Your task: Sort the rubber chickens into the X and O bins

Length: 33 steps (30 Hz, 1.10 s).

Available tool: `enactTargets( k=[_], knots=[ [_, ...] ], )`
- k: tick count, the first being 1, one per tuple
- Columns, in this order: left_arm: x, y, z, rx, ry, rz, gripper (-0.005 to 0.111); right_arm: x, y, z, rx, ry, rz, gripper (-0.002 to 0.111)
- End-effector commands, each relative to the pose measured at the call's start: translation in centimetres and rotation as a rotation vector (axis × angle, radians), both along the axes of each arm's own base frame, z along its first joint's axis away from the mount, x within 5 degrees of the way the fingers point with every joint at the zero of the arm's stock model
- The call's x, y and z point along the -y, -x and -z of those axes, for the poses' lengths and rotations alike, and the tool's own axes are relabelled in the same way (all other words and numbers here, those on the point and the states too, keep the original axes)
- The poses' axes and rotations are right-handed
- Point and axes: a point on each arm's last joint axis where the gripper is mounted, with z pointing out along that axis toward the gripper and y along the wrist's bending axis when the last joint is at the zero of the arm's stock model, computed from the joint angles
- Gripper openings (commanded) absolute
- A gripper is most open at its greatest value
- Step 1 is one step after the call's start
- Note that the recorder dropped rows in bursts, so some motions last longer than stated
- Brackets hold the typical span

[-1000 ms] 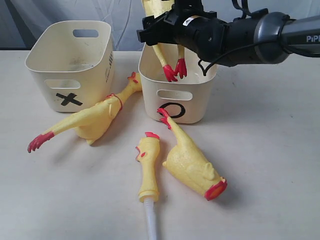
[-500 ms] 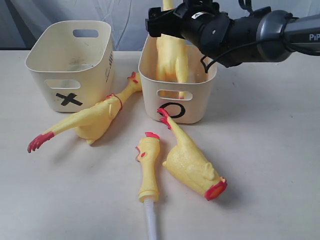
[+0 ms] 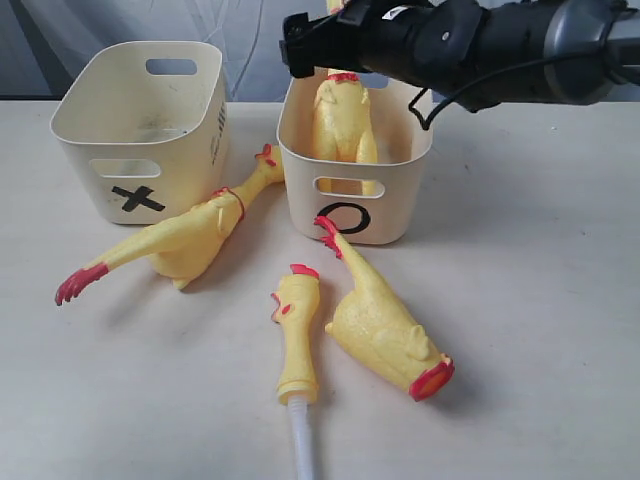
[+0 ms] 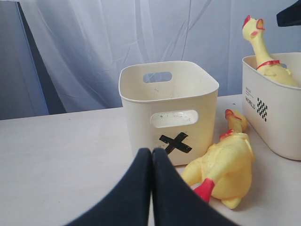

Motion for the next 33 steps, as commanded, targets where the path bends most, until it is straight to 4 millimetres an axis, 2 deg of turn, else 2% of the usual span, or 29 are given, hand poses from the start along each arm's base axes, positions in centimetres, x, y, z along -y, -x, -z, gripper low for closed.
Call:
enactTargets(
  k=[1,4,7,10,13,17,21,30,33],
  knots=[
    [0.0,0.0,-0.2,0.017,0.009,0.002,0.0,-1.8,3.1,-0.9,0.052,0.395,-0.34,0.104],
    [0.0,0.0,-0.2,0.017,0.009,0.002,0.0,-3.8,5.8,-0.6,0.087,0.663,-0.535,0.104],
    [0.0,0.0,-0.2,0.017,0.009,0.002,0.0,-6.1,8.1,-0.4,0.167,0.813,-0.659,0.104],
    [0.0,0.0,-0.2,0.017,0.009,0.002,0.0,-8.3,10.4,-0.2,0.226,0.862,-0.747,0.104],
    [0.0,0.0,-0.2,0.017,0.009,0.002,0.0,-9.6,12.1,0.4,0.239,0.921,-0.815,0.104],
    [0.0,0.0,-0.2,0.017,0.009,0.002,0.0,-9.6,13.9,1.5,0.058,0.973,-0.84,0.104],
    [0.0,0.0,-0.2,0.017,0.009,0.002,0.0,-8.9,14.7,2.5,-0.186,0.888,-0.709,0.104],
    [0.0,0.0,-0.2,0.017,0.009,0.002,0.0,-8.8,16.3,3.1,-0.714,0.413,-0.334,0.104],
    [0.0,0.0,-0.2,0.017,0.009,0.002,0.0,-8.7,17.0,3.7,-0.837,0.381,-0.293,0.104]
  ],
)
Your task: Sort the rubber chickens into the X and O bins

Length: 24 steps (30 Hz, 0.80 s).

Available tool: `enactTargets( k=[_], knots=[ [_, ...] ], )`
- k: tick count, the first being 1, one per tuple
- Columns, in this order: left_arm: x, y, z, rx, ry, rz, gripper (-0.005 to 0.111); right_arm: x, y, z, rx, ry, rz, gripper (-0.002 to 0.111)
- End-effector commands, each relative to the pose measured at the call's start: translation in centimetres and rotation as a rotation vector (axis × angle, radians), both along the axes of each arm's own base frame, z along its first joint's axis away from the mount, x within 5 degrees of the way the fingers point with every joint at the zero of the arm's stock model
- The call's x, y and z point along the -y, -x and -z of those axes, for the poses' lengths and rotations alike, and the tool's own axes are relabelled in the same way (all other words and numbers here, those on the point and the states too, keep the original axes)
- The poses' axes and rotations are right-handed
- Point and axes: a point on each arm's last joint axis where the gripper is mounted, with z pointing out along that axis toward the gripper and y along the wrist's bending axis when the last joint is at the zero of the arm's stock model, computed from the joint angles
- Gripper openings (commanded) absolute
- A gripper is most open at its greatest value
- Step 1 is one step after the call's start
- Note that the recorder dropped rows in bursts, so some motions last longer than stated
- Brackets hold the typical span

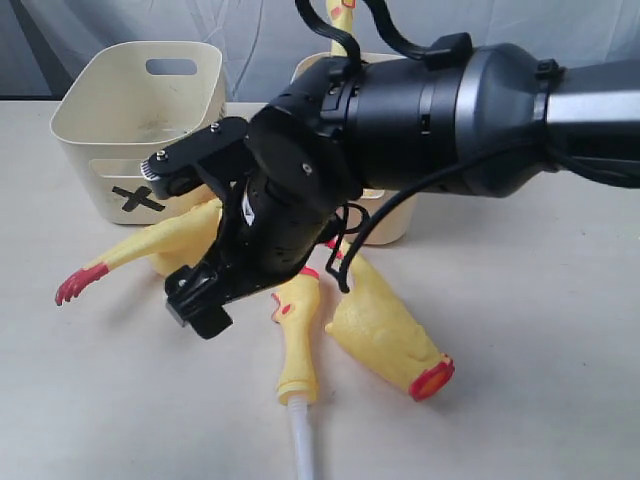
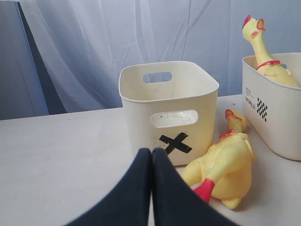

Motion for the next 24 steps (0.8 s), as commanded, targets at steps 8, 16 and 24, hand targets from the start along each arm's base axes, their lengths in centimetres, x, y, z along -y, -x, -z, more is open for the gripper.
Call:
enactTargets(
  k=[8,16,24],
  knots=[
    [0.0,0.0,-0.2,0.017,0.009,0.002,0.0,-0.3,3.7,5.0,-0.328,0.156,0.112,0.104],
    [0.0,0.0,-0.2,0.017,0.009,0.002,0.0,0.2,4.2,9.3,-0.333,0.258,0.097,0.104],
    [0.0,0.0,-0.2,0.017,0.009,0.002,0.0,-0.1,3.9,9.9,-0.316,0.243,0.114,0.038]
  ],
)
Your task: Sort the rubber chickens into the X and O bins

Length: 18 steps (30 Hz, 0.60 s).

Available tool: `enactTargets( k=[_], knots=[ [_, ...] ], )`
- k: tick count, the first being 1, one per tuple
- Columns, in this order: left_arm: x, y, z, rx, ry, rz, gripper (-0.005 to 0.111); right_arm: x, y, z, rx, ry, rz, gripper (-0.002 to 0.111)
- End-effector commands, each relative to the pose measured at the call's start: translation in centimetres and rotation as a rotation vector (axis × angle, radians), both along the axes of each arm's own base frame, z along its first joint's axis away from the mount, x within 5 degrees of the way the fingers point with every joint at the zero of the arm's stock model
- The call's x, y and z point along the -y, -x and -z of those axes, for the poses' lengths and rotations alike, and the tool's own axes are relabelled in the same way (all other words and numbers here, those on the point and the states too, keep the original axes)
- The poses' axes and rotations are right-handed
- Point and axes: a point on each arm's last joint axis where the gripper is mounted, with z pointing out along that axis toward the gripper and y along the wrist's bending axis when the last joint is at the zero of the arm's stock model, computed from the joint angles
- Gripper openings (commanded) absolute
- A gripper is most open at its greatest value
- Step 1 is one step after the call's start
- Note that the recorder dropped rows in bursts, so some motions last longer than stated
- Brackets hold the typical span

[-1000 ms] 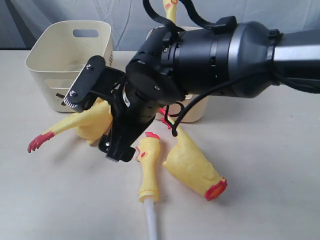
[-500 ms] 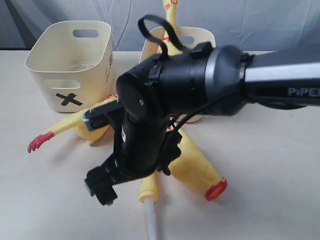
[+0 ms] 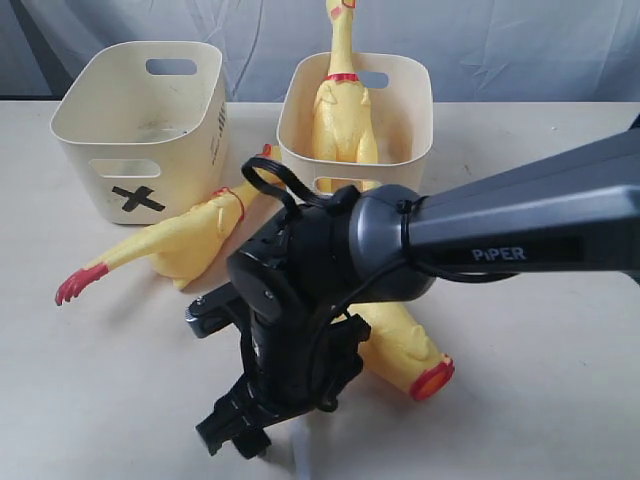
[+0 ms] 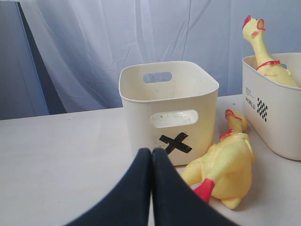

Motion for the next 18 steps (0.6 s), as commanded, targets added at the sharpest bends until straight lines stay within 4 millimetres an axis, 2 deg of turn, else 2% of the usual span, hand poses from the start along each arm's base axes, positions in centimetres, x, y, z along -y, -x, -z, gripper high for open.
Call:
enactTargets(
  k=[1,2,6,10,16,18],
  knots=[
    [0.0,0.0,-0.2,0.017,0.009,0.002,0.0,0.0,-0.1,0.0,0.014,-0.004,-0.002,0.022],
    [0.0,0.0,-0.2,0.017,0.009,0.002,0.0,0.0,-0.1,0.0,0.014,-0.004,-0.002,0.002],
    [0.0,0.0,-0.2,0.017,0.009,0.002,0.0,-0.1,-0.2,-0.3,0.013,-0.006,-0.02,0.002],
    [0.0,0.0,-0.2,0.017,0.009,0.002,0.0,-0.4,-0.2,-2.6,-0.001,0.004,-0.04,0.002],
    [0.0,0.0,-0.2,0.017,0.009,0.002,0.0,0.4,0.3,-9.0,0.051,-0.085,-0.073,0.002],
    [0.0,0.0,-0.2,0.017,0.009,0.002,0.0,0.5,0.2,-12.0,0.144,-0.198,-0.119,0.002]
  ],
)
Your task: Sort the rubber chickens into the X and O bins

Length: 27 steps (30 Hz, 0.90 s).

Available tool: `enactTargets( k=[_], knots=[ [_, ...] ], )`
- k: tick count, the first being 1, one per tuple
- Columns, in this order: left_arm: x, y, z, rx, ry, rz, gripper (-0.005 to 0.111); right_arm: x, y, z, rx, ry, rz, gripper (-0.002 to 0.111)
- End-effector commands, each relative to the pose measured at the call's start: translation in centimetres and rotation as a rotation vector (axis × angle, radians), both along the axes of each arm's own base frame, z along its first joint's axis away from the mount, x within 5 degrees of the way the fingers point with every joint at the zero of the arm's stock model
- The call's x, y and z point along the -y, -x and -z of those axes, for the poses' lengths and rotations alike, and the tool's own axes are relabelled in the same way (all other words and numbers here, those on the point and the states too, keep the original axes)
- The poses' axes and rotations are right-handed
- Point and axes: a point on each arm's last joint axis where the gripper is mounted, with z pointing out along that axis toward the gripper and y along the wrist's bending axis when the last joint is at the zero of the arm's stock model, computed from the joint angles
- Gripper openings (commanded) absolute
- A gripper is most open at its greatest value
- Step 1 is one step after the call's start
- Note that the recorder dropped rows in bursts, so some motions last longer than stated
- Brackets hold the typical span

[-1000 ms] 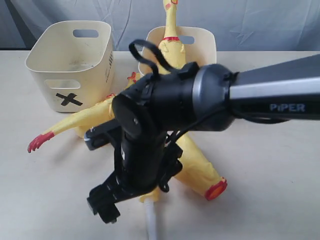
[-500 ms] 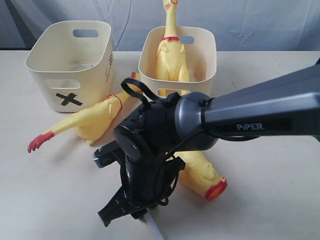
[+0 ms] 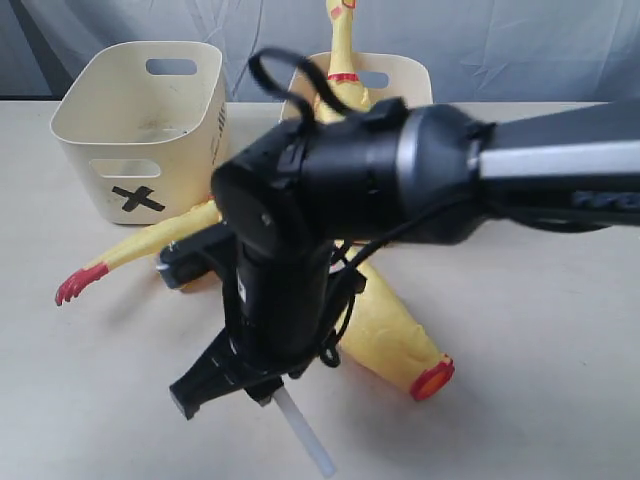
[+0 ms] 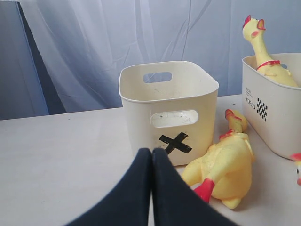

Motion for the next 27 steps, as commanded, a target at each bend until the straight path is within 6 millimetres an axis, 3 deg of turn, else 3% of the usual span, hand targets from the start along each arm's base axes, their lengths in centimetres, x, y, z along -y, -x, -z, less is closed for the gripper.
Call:
enactTargets(
  k=[1,5,6,8,9,11,13,16,19,24,27],
  knots=[
    [0.0,0.0,-0.2,0.017,0.009,0.002,0.0,0.3,0.0,-6.5,0.185,-0.217,-0.101,0.002],
    [0.0,0.0,-0.2,0.017,0.009,0.002,0.0,-1.1,-1.7,-12.5,0.657,-0.57,-0.263,0.002],
    [0.0,0.0,-0.2,0.017,0.009,0.002,0.0,-1.9,-2.8,-14.6,0.931,-0.706,-0.364,0.002],
    [0.0,0.0,-0.2,0.017,0.009,0.002,0.0,-2.7,-4.8,-15.9,1.19,-0.909,-0.432,0.002],
    [0.0,0.0,-0.2,0.017,0.009,0.002,0.0,-2.8,-5.8,-15.9,1.245,-0.956,-0.433,0.002],
    [0.0,0.0,-0.2,0.017,0.009,0.002,0.0,-2.9,-9.7,-14.3,1.318,-1.019,-0.344,0.002],
    [0.0,0.0,-0.2,0.017,0.009,0.002,0.0,-2.7,-15.1,-11.5,1.263,-1.014,-0.088,0.002],
    [0.0,0.0,-0.2,0.017,0.009,0.002,0.0,-3.5,-19.2,-9.1,1.233,-1.044,0.087,0.002],
    [0.0,0.0,-0.2,0.017,0.009,0.002,0.0,-4.9,-20.3,-7.9,1.173,-1.108,0.177,0.002],
    [0.0,0.0,-0.2,0.017,0.009,0.002,0.0,-5.9,-21.1,-5.6,1.088,-1.027,0.166,0.002],
    [0.0,0.0,-0.2,0.017,0.009,0.002,0.0,-6.3,-21.3,-4.3,1.039,-0.979,0.158,0.015]
  ],
)
